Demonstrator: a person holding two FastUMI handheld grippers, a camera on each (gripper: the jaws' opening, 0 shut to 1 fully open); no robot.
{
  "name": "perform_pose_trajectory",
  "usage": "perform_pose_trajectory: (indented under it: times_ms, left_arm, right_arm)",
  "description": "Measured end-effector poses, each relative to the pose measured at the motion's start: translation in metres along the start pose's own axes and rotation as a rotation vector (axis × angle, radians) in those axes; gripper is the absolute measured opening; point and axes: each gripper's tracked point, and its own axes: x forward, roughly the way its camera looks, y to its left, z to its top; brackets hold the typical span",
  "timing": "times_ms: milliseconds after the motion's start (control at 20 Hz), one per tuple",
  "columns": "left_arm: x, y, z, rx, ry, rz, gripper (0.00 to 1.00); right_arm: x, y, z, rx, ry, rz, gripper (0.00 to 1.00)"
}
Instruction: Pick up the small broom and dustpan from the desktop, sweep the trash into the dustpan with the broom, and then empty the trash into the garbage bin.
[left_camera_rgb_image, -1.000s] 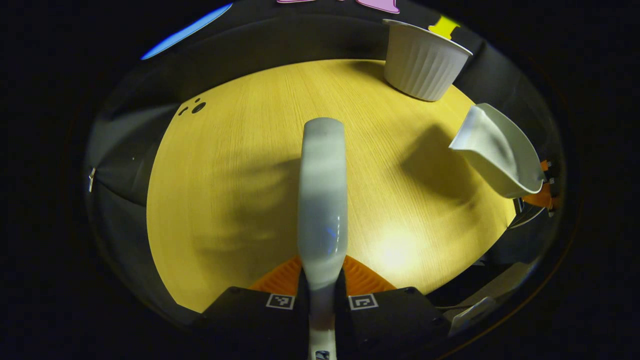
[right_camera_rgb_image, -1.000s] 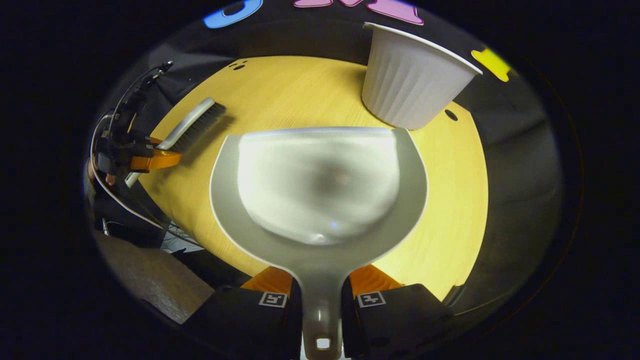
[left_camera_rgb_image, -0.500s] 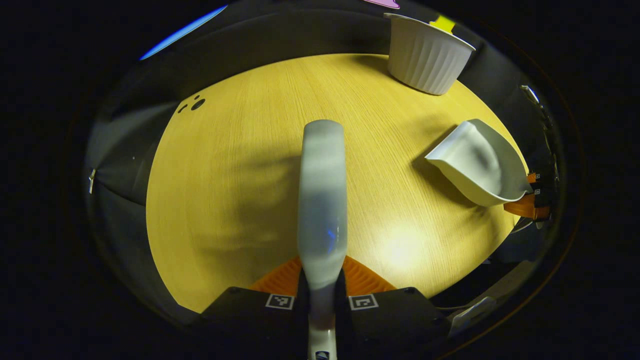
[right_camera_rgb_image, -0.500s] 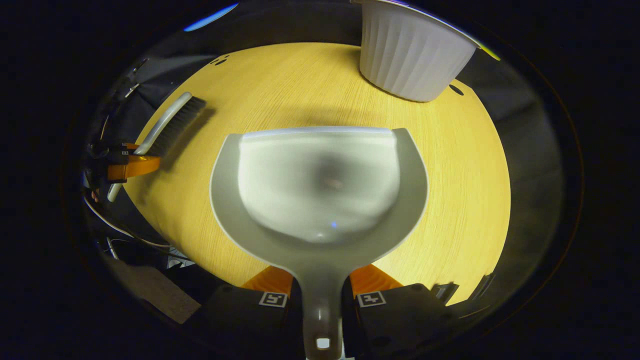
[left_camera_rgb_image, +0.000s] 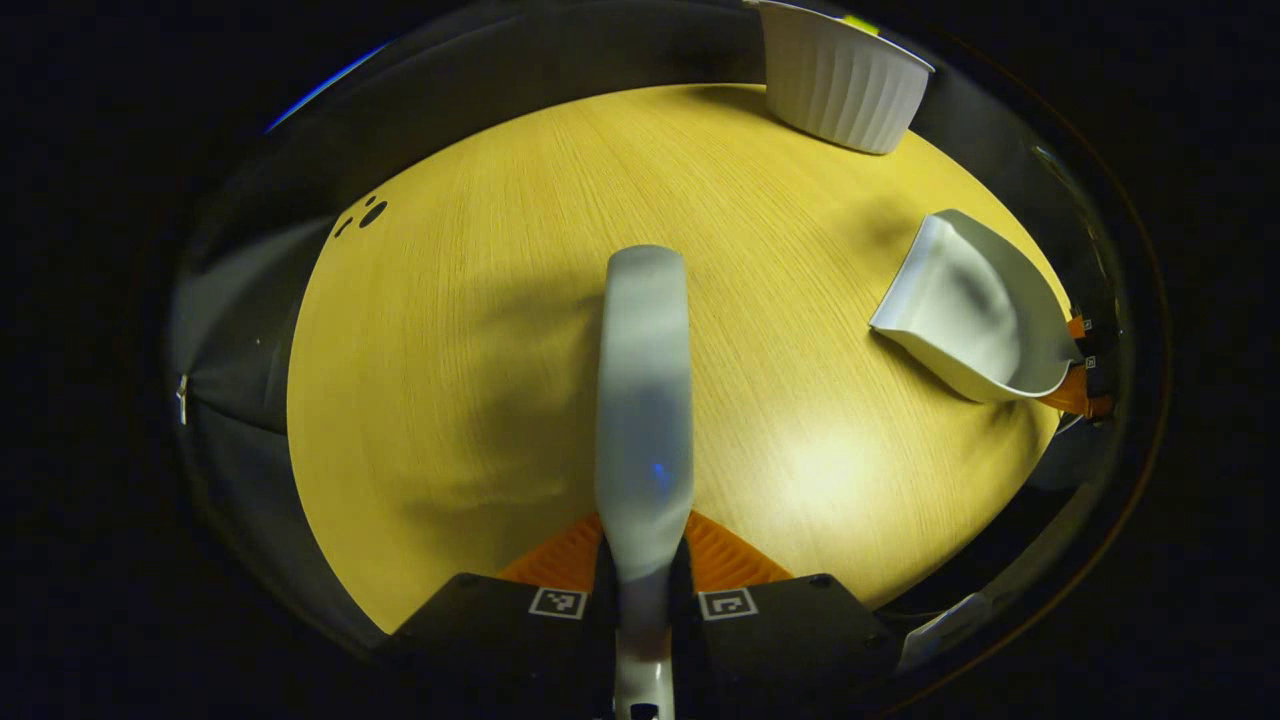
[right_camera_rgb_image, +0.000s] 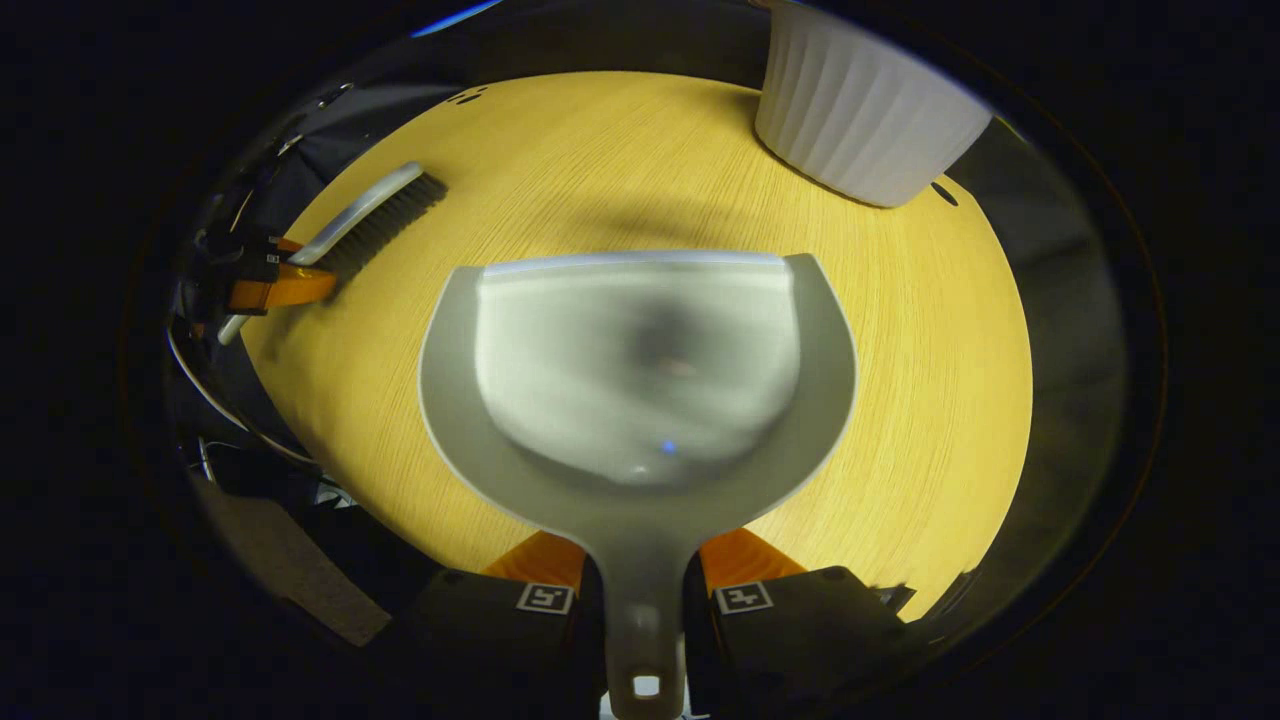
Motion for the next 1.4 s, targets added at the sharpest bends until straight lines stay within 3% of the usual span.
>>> perform_pose_trajectory:
  times_ms: [250, 300, 350, 500, 550, 900, 1050, 1100, 1150, 1200, 1250, 1300, 1350, 1400]
  left_arm:
    - [0.002, 0.004, -0.001, 0.028, 0.006, 0.01, 0.3]
    - [0.001, 0.005, 0.0, 0.033, 0.005, 0.014, 0.29]
    - [0.0, 0.007, 0.001, 0.039, 0.003, 0.02, 0.22]
    - [-0.006, 0.009, -0.001, 0.048, -0.006, 0.035, 0.31]
    - [-0.01, 0.011, -0.001, 0.053, -0.014, 0.043, 0.31]
    - [-0.046, 0.012, 0.001, 0.061, -0.079, 0.059, 0.32]
    - [-0.071, 0.012, 0.02, 0.067, -0.178, 0.062, 0.32]
    - [-0.081, 0.011, 0.03, 0.066, -0.215, 0.063, 0.32]
    - [-0.092, 0.01, 0.039, 0.062, -0.253, 0.064, 0.32]
    - [-0.103, 0.009, 0.051, 0.052, -0.296, 0.064, 0.39]
    - [-0.114, 0.008, 0.064, 0.038, -0.348, 0.061, 0.39]
    - [-0.128, 0.006, 0.078, 0.015, -0.406, 0.057, 0.37]
    - [-0.145, 0.005, 0.096, -0.013, -0.475, 0.054, 0.34]
    - [-0.159, 0.005, 0.111, -0.033, -0.531, 0.058, 0.31]
  right_arm:
    - [0.003, 0.001, -0.01, -0.013, 0.019, 0.018, 0.38]
    - [0.003, 0.001, -0.012, -0.012, 0.031, 0.022, 0.38]
    - [0.003, 0.001, -0.013, -0.009, 0.033, 0.032, 0.39]
    - [-0.002, 0.003, -0.011, 0.01, 0.029, 0.049, 0.4]
    - [-0.006, 0.004, -0.011, 0.018, 0.027, 0.058, 0.43]
    - [-0.068, 0.001, -0.006, 0.023, -0.038, 0.114, 0.37]
    - [-0.097, 0.002, 0.01, 0.037, -0.12, 0.128, 0.36]
    - [-0.106, 0.004, 0.02, 0.035, -0.16, 0.128, 0.28]
    - [-0.115, 0.004, 0.029, 0.031, -0.2, 0.125, 0.28]
    - [-0.125, 0.003, 0.041, 0.024, -0.248, 0.12, 0.28]
    - [-0.132, 0.002, 0.054, 0.02, -0.301, 0.114, 0.36]
    - [-0.142, 0.002, 0.069, 0.018, -0.358, 0.113, 0.36]
    - [-0.152, 0.001, 0.083, 0.022, -0.414, 0.111, 0.28]
    - [-0.163, -0.001, 0.097, 0.03, -0.47, 0.105, 0.36]
